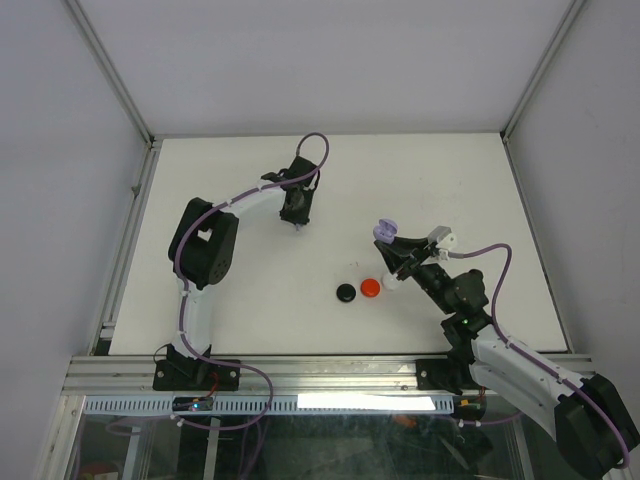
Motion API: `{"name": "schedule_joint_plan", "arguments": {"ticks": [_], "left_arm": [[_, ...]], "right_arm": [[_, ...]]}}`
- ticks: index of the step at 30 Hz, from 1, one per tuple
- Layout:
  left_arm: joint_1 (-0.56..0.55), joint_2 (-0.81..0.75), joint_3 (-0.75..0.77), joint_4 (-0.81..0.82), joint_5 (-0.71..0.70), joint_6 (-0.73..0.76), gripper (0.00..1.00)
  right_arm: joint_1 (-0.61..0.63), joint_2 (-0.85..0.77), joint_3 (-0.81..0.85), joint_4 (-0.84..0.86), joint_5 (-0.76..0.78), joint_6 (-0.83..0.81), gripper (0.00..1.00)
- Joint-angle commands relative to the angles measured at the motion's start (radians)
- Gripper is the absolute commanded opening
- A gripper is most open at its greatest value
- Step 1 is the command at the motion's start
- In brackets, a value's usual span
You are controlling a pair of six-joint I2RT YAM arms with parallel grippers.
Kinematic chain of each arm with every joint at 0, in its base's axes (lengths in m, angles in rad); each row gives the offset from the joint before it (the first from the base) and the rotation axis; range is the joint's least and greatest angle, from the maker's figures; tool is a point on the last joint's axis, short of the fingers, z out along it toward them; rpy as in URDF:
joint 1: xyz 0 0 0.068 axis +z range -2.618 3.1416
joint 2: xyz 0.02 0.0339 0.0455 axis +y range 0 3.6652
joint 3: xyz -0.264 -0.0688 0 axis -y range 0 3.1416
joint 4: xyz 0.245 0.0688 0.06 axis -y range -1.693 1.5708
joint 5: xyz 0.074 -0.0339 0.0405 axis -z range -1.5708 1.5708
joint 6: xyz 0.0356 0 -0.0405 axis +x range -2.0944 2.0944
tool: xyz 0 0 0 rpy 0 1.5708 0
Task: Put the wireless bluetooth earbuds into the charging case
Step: Pick up the earbud from the center of the board, then place the earbud in the charging case.
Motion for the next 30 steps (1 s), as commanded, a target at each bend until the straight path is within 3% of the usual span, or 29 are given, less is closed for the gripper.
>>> {"name": "schedule_joint_plan", "arguments": {"ticks": [1, 10, 17, 30], "left_arm": [[0.006, -0.007, 0.026, -0.073, 0.056, 0.024, 0.26], [0.014, 0.006, 0.038, -0.085, 0.078, 0.029, 0.26], [0.013, -0.008, 0.036, -0.083, 0.070, 0.025, 0.17], [-0.040, -0.274, -0.064, 0.030, -0.058, -0.006, 0.12]], "right_arm": [[0.002, -0.009, 0.028, 0.030, -0.014, -0.002, 0.00], [0.003, -0.011, 0.025, 0.031, -0.016, 0.000, 0.00], [0.003, -0.014, 0.026, 0.028, -0.020, -0.003, 0.00], [0.003, 0.031, 0.044, 0.071, -0.039, -0.026, 0.00]]}}
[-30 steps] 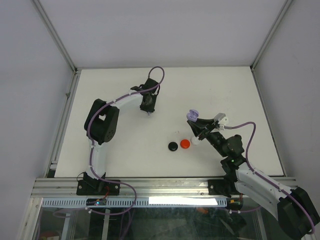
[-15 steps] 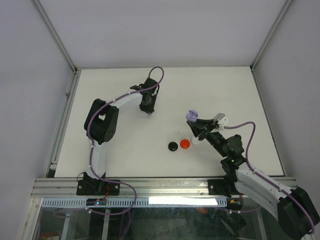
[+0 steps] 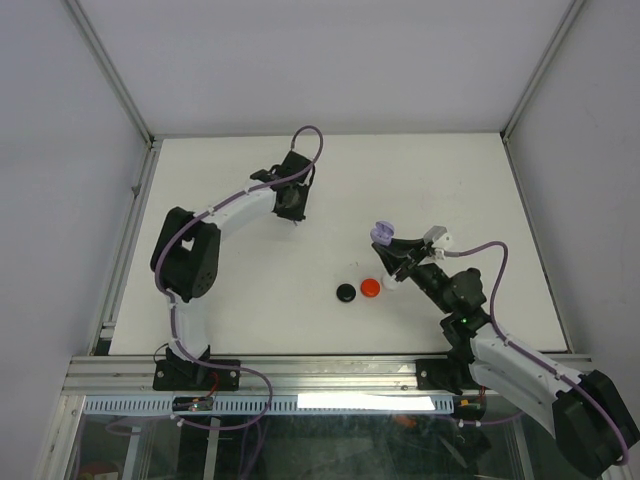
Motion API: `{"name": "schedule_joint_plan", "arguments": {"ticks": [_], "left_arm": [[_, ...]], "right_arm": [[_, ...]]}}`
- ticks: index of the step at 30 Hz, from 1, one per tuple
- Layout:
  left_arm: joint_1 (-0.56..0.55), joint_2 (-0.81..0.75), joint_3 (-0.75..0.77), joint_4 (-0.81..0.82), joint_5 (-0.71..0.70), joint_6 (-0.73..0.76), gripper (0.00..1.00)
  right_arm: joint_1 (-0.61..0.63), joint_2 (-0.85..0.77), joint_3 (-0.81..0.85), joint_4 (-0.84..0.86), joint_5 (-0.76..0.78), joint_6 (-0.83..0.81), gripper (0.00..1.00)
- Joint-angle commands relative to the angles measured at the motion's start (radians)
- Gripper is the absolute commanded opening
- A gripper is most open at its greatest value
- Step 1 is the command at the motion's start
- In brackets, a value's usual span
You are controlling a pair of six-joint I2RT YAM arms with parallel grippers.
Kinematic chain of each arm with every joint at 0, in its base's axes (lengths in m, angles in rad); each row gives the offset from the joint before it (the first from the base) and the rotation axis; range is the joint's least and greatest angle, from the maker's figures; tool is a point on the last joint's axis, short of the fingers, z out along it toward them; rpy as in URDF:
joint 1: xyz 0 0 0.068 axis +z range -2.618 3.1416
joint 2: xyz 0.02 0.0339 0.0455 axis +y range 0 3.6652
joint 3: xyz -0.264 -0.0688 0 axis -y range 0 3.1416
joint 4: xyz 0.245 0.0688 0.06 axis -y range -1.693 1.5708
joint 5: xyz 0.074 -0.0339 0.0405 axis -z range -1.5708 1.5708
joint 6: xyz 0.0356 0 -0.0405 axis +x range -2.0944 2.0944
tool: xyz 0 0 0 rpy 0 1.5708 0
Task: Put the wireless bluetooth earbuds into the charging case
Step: Place the earbud in the charging case.
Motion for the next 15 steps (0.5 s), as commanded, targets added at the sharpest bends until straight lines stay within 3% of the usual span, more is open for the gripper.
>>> {"name": "schedule_joint_plan", "arguments": {"ticks": [1, 9, 15], "left_arm": [[-0.053, -0.197, -0.040, 0.095, -0.093, -0.013, 0.12], [-0.205, -0.425, -0.157, 0.253, -0.218, 0.030, 0.12], [-0.284, -0.568, -0.237, 0.389, -0.233, 0.064, 0.10]], "right_arm": [[0.003, 0.019, 0.047, 0.085, -0.015, -0.023, 0.00], [0.003, 0.070, 0.064, 0.171, -0.033, -0.038, 0.00], [0.004, 0.108, 0.083, 0.222, -0.051, -0.046, 0.00]]}}
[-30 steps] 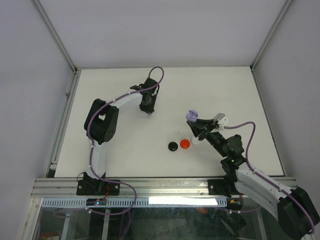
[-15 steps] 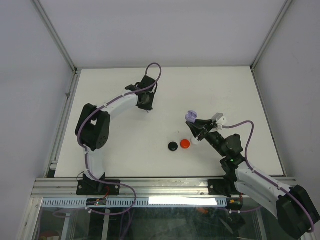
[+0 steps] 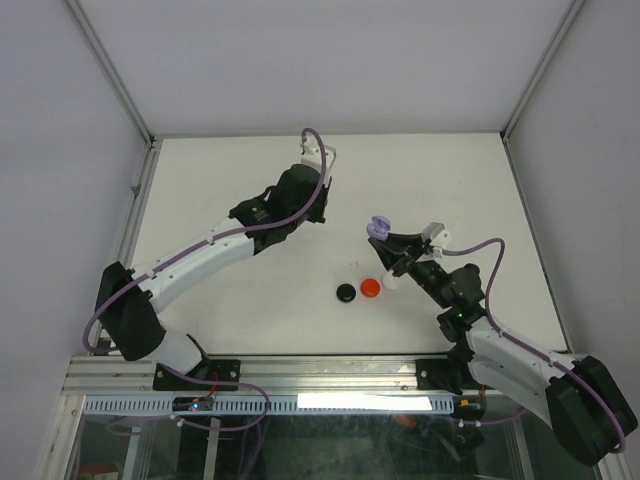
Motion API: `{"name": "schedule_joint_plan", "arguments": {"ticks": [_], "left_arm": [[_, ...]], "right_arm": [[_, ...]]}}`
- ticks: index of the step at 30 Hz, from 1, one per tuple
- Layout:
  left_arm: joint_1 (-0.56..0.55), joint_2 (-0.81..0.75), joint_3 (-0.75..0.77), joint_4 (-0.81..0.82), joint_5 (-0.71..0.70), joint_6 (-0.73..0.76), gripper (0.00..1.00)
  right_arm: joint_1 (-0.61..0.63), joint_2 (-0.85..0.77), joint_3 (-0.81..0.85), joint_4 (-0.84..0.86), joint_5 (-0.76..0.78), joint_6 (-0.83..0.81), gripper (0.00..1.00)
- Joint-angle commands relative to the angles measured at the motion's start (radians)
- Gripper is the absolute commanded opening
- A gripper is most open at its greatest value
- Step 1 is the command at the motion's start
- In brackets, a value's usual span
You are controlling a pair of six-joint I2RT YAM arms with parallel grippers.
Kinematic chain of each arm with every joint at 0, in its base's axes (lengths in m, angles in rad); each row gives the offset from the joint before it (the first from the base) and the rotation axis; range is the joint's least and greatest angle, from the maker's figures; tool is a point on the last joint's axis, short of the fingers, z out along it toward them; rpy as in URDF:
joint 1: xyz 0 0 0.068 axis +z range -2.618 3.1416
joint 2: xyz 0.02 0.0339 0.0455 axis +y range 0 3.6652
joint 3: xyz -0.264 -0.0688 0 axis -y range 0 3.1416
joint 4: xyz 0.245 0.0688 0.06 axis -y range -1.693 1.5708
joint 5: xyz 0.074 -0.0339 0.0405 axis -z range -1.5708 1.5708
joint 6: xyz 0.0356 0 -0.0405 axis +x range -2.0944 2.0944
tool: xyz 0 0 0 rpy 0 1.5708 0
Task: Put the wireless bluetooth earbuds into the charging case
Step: Place the earbud in the charging case.
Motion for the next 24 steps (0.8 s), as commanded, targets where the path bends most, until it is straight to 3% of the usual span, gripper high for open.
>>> {"name": "schedule_joint_plan", "arguments": {"ticks": [1, 16, 24], "left_arm": [[-0.041, -0.125, -0.055, 0.175, -0.044, 0.053, 0.10], [-0.249, -0.321, -0.269, 0.580, -0.061, 0.296, 0.10], [-0.281, -0.349, -0.353, 0.762, 0.050, 0.377, 0.11]], "right_arm": [[0.003, 0.022, 0.065, 0.119, -0.025, -0.025, 0.00], [0.003, 0.067, 0.111, 0.165, -0.054, 0.011, 0.00], [0.004, 0.080, 0.117, 0.206, -0.084, 0.053, 0.00]]}}
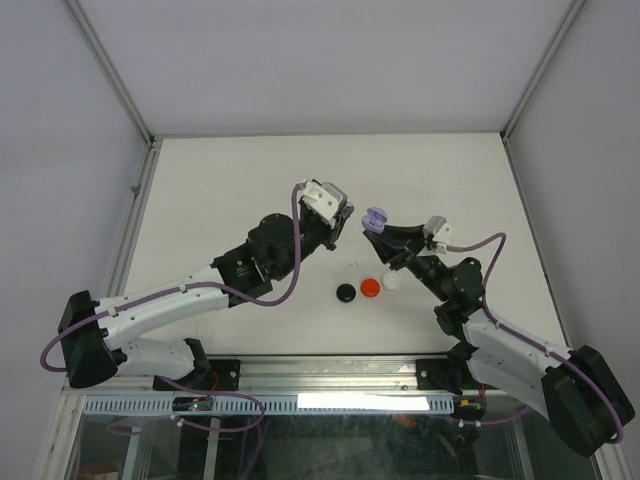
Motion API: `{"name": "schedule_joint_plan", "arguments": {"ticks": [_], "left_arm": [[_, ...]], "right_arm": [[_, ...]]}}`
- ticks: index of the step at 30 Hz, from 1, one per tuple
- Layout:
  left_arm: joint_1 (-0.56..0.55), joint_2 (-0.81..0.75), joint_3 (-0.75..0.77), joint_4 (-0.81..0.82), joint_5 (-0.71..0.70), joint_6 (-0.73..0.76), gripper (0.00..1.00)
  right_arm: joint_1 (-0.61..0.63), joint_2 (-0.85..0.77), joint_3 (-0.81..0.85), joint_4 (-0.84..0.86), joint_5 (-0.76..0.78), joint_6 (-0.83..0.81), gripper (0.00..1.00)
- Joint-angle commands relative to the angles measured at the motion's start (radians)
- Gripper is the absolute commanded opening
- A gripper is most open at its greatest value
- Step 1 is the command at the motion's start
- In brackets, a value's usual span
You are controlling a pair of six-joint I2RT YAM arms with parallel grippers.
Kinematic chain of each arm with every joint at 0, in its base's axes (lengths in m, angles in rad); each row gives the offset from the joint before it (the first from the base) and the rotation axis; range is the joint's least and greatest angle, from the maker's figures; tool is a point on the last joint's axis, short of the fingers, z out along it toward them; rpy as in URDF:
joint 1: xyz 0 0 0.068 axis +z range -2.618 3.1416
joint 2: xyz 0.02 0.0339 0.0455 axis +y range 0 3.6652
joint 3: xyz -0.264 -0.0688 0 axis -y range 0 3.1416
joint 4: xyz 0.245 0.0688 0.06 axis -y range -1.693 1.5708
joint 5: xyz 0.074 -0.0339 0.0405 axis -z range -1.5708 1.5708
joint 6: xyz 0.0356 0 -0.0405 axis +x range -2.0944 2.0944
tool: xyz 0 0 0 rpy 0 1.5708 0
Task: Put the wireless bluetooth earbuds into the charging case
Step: Place the earbud in the charging case.
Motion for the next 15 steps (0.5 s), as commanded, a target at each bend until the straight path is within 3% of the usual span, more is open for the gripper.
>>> {"name": "schedule_joint_plan", "arguments": {"ticks": [1, 15], "left_arm": [[-0.012, -0.040, -0.032, 0.196, 0.094, 0.076, 0.12], [-0.019, -0.027, -0.126, 0.367, 0.267, 0.161, 0.14]], "right_arm": [[0.003, 0.000, 0.049, 0.093, -0.028, 0.030, 0.00], [0.005, -0.014, 0.055, 0.111, -0.072, 0.067, 0.00]]}}
